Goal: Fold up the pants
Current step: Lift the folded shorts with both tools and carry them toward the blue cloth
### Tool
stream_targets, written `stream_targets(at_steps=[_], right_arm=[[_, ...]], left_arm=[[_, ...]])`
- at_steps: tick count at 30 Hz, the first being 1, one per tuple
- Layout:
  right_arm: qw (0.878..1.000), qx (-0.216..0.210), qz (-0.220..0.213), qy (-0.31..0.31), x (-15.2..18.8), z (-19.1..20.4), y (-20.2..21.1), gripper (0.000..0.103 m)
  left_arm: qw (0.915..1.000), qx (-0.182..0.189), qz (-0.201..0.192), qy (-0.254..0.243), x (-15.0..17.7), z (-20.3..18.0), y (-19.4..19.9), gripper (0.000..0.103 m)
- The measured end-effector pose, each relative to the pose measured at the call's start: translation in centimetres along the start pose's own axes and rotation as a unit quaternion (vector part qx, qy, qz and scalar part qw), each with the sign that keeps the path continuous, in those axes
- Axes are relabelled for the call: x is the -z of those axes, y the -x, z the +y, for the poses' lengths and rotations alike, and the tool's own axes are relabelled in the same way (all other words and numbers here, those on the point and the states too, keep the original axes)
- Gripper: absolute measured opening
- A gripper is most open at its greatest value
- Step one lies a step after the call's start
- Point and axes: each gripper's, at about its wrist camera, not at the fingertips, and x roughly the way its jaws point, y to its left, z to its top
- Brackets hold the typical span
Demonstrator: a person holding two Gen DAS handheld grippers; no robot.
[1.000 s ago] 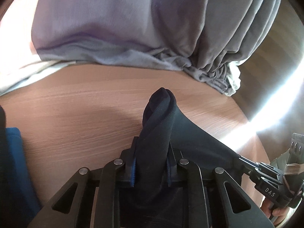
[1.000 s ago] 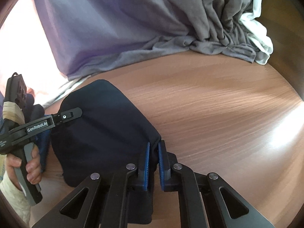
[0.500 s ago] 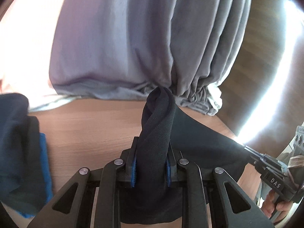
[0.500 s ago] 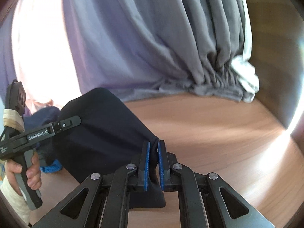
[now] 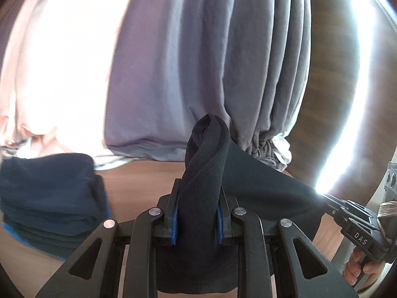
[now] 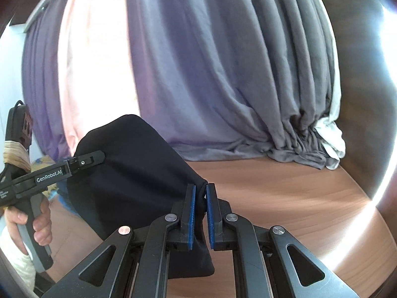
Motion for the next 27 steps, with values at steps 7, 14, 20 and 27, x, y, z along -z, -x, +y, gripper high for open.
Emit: stream_targets(at_steps=[7,14,20,27], right_arm=[[1.000,-0.021,-0.014,0.017,-0.7,5.4,0.7,0.009],[1.000,-0.001,-0.020,-0.005,-0.7,12.1,0.3,0.009],[0.998,0.037,-0.023,-0.046,-0.3,18.7,0.0,0.009],[0.995,0.051,-0.024,-0.081,-0.2,25.8,-1.5,0.009]], left_arm=[[0.9998,-0.005,-0.019,-0.002,-0.7,4.8,4.0,0.023],[0.9991,0.037,-0.005,-0.020,-2.1,11.7,5.1,0.023],[0.9965,0.068,0.007,-0.049,-3.4,18.0,5.8,0.023],[0.9937,0.074,0.024,-0.081,-5.1,23.8,6.4,0.023]])
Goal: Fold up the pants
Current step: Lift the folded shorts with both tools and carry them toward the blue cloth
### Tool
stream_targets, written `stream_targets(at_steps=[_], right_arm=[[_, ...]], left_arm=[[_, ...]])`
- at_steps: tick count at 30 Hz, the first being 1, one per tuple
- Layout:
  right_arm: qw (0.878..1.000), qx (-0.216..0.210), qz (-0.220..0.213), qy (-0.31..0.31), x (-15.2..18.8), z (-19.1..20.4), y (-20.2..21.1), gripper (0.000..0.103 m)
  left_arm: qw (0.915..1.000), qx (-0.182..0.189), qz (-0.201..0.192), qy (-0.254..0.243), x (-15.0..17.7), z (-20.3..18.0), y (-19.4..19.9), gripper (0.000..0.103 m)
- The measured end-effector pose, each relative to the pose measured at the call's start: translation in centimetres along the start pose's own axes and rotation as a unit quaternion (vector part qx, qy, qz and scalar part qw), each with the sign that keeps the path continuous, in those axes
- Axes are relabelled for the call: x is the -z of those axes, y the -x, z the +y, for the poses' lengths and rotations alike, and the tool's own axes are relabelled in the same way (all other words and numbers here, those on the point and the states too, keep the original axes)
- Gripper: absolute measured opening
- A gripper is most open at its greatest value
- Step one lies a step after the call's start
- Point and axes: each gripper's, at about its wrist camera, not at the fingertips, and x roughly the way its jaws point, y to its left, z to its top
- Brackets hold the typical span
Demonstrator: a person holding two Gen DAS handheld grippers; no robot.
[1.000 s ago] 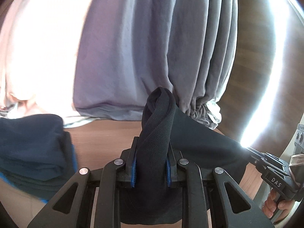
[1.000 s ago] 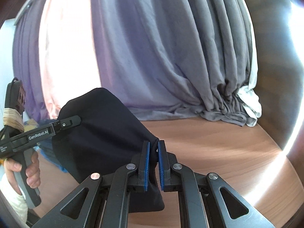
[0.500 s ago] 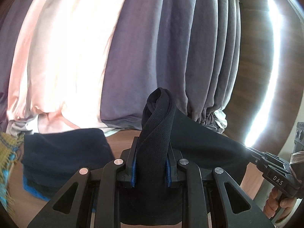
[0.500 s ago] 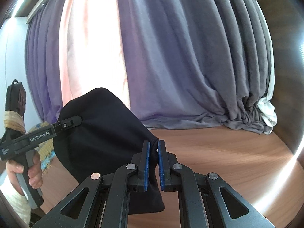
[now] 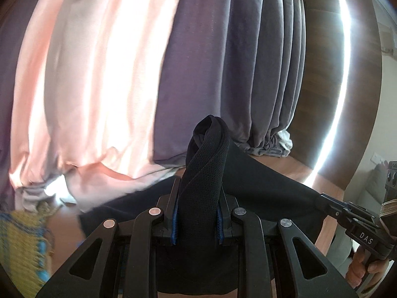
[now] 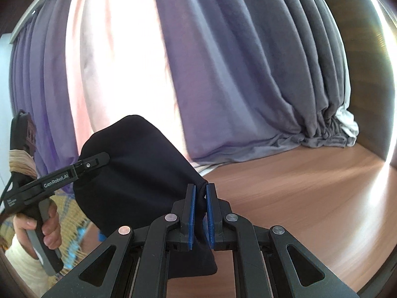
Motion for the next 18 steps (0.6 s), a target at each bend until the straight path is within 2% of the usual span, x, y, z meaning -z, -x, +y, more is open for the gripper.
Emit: stream_targets(at_steps=[4,10,18], right_arm=[[1.000,-0.014,0.005,-0.001,0.3,3.6,-0.8,0.009],[0.998,-0.033,0.028,-0.034,0.7,5.8,-3.5,0.009],[0.995,-0.008,0.041,-0.092,1.9,6.2,-7.2,0.009]], left_arm=[[0.9992,-0.014,0.011,-0.037,-1.0,2.1,0.9,0.023],[0.9958,-0.018,0.045,-0.078,-2.5,4.8,-0.2,0.023],[0.9850,0.007,0.098,-0.142,-4.5,6.0,-6.7,0.023]])
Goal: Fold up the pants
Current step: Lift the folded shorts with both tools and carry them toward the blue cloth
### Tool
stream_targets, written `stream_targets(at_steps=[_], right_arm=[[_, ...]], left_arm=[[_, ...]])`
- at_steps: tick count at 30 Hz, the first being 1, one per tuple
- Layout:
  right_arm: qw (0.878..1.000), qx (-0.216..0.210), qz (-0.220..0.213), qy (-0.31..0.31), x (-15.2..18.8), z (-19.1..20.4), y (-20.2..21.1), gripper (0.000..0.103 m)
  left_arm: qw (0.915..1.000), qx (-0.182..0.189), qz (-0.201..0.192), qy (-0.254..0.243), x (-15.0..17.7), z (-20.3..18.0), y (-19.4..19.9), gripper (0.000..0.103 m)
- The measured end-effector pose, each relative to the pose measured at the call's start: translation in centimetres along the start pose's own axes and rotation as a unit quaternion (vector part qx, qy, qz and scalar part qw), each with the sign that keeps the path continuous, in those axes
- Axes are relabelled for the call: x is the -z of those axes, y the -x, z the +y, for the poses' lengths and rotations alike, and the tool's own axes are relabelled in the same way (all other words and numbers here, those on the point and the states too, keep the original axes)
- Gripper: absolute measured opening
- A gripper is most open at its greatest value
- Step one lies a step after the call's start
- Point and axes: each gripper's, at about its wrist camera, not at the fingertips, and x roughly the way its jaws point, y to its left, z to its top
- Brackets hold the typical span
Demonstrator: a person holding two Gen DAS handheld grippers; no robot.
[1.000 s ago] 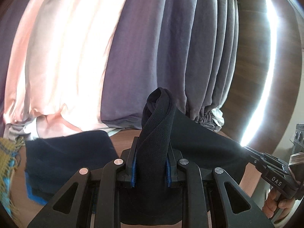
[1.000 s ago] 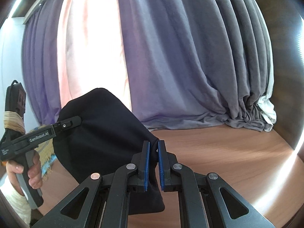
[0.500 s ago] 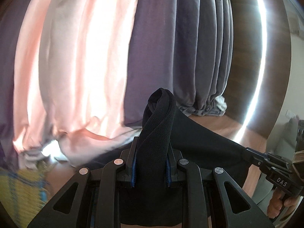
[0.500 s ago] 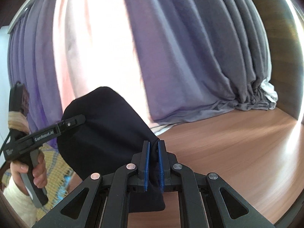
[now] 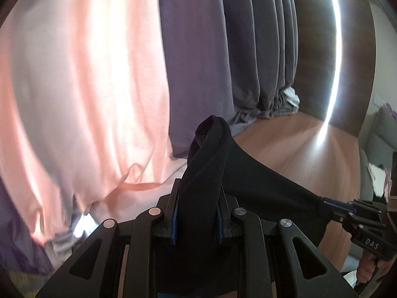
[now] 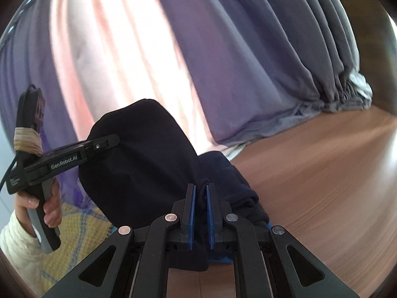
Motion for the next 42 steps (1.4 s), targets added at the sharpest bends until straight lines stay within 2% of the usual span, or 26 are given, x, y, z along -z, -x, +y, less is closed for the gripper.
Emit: stream_targets(at_steps=[12,16,18,21,23,27,31,34,37,39,41,42], right_arm=[[0.996,0.066,0.041,-0.045,0.5,-3.3,-5.1,0.009],[0.993,0.091,0.054,-0.055,0.8,-4.2,-6.0,0.011],[0.990,0.117,0.063,-0.056,1.0,-4.5,-6.4,0.016],[0.980,0.177,0.078,-0.056,1.3,-5.2,-6.6,0.029],[0.975,0.196,0.085,-0.059,1.4,-5.7,-6.7,0.029],[0.973,0.206,0.079,-0.067,1.2,-6.3,-6.1,0.029],[0.981,0.180,0.055,-0.048,0.7,-5.1,-4.9,0.029],[0.984,0.162,0.063,-0.037,0.7,-4.5,-4.8,0.029],[0.987,0.149,0.059,-0.031,0.7,-4.1,-4.8,0.029],[0.987,0.146,0.056,-0.030,0.7,-4.0,-4.8,0.029],[0.988,0.144,0.052,-0.023,0.7,-3.8,-5.0,0.029],[0.988,0.143,0.051,-0.018,0.7,-3.6,-5.2,0.029]], left_arm=[[0.9931,0.048,0.090,-0.057,-0.5,-0.2,-10.5,0.026],[0.9910,0.042,0.109,-0.065,-0.2,-0.1,-12.7,0.031],[0.9905,0.033,0.118,-0.062,-0.1,0.2,-13.7,0.035],[0.9894,0.010,0.123,-0.076,0.2,0.1,-14.3,0.042],[0.9886,0.002,0.123,-0.088,0.3,-0.1,-14.3,0.047],[0.9889,-0.015,0.108,-0.102,-0.1,-0.3,-13.0,0.051],[0.9908,-0.039,0.071,-0.108,-0.9,-0.1,-10.0,0.057],[0.9911,-0.050,0.071,-0.100,-0.4,0.3,-8.6,0.057],[0.9937,-0.042,0.069,-0.078,0.9,1.3,-7.6,0.057],[0.9952,-0.030,0.074,-0.057,1.8,1.9,-7.5,0.048],[0.9961,-0.009,0.080,-0.035,2.6,2.5,-8.1,0.030],[0.9965,0.003,0.078,-0.029,2.8,2.6,-8.2,0.028]])
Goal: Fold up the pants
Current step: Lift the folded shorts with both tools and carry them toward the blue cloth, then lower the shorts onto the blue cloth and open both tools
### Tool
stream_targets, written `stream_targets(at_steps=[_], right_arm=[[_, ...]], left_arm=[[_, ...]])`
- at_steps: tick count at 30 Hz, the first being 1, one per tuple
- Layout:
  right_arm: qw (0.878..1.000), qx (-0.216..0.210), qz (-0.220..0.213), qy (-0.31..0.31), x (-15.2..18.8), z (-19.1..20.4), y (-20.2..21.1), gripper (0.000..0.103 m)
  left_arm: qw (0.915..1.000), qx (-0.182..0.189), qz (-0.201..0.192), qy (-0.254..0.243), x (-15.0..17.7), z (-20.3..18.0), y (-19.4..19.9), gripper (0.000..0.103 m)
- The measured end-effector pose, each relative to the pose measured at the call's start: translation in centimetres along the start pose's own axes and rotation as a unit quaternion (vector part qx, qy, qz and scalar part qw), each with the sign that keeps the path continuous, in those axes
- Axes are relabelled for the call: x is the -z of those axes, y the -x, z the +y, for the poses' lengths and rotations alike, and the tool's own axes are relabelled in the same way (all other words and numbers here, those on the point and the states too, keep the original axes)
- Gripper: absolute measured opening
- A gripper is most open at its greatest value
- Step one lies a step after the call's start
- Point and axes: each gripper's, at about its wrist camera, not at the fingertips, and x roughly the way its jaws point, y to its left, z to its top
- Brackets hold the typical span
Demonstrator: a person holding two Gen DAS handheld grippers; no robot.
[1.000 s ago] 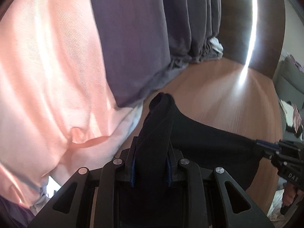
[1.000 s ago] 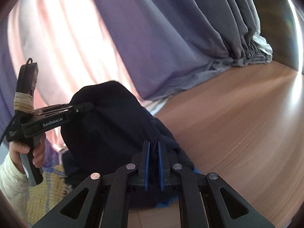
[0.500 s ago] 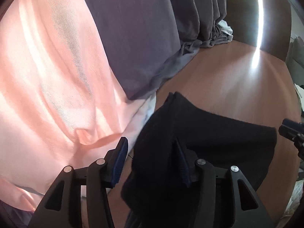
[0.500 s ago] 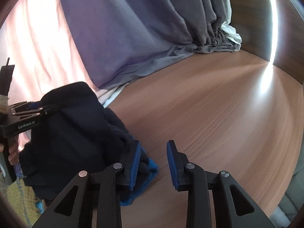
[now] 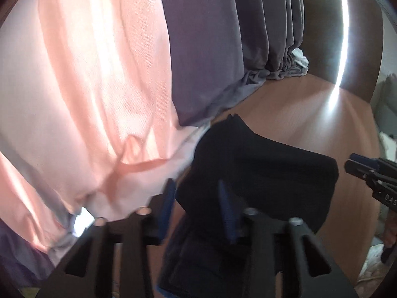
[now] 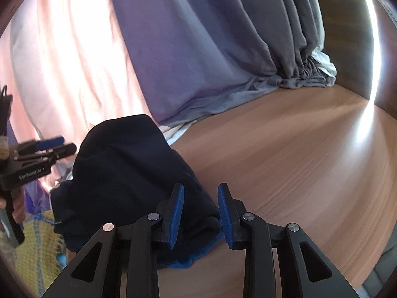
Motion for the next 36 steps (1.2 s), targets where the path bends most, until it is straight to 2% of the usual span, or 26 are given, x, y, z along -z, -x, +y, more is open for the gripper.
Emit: stream_targets(at_steps=[3,5,6,7,9,10,13,17,21,23,27,29,31,32,33,36], right_arm=[[1.000,-0.010,0.001,0.005,0.0,0.3,-0.6,0.029],[1.000,-0.018,-0.001,0.007,0.0,0.5,-1.0,0.029],[1.000,-0.018,0.000,0.008,0.0,0.5,-1.2,0.029],[1.000,-0.013,0.005,0.010,-0.1,0.6,-1.5,0.029],[1.000,-0.005,0.011,0.014,-0.2,0.9,-1.7,0.029],[1.000,-0.006,0.009,0.017,-0.3,1.0,-1.7,0.029],[1.000,-0.012,0.006,0.017,-0.6,1.6,-1.9,0.029],[0.999,-0.005,0.006,0.036,-1.0,2.8,-2.6,0.029],[0.999,0.002,0.010,0.037,-0.9,3.0,-3.5,0.029],[0.999,0.004,0.013,0.034,-1.0,2.8,-3.8,0.029],[0.999,-0.008,0.010,0.030,-1.2,2.2,-3.3,0.029],[0.999,-0.020,0.001,0.032,-1.5,1.6,-2.7,0.030],[0.999,-0.031,-0.007,0.039,-1.8,1.1,-1.9,0.041],[0.998,-0.036,-0.016,0.046,-1.9,0.7,-1.4,0.053],[0.998,-0.036,-0.025,0.054,-2.1,0.3,-0.8,0.060],[0.995,-0.038,-0.050,0.073,-2.6,-0.9,1.0,0.067]], left_arm=[[0.9996,0.026,-0.014,0.006,-0.4,0.2,-1.1,0.026],[0.9999,-0.001,-0.013,-0.002,-0.7,0.4,-1.9,0.028],[0.9999,-0.001,-0.012,-0.002,-0.7,0.6,-2.1,0.031],[0.9999,0.001,-0.010,-0.006,-0.8,0.8,-2.3,0.040],[0.9997,0.010,-0.008,-0.023,-0.8,0.8,-2.4,0.051],[0.9994,0.017,-0.002,-0.031,-0.8,1.0,-2.8,0.052],[0.9986,0.037,0.025,-0.027,-0.7,2.1,-4.0,0.053],[0.9969,0.067,0.040,-0.013,-0.6,2.9,-4.6,0.053],[0.9971,0.059,0.048,-0.009,-0.3,3.1,-4.7,0.053],[0.9984,0.042,0.039,0.003,-0.4,3.2,-3.9,0.053],[0.9991,-0.026,-0.012,0.030,-0.7,2.2,-0.8,0.058],[0.9965,-0.050,-0.035,0.057,-0.8,1.2,1.5,0.068],[0.9919,-0.091,-0.048,0.074,-0.7,0.2,3.3,0.069],[0.9886,-0.113,-0.060,0.079,-0.4,-0.6,4.4,0.071],[0.9864,-0.126,-0.067,0.082,-0.2,-1.0,5.2,0.073],[0.9762,-0.173,-0.092,0.094,1.3,-3.8,8.0,0.084]])
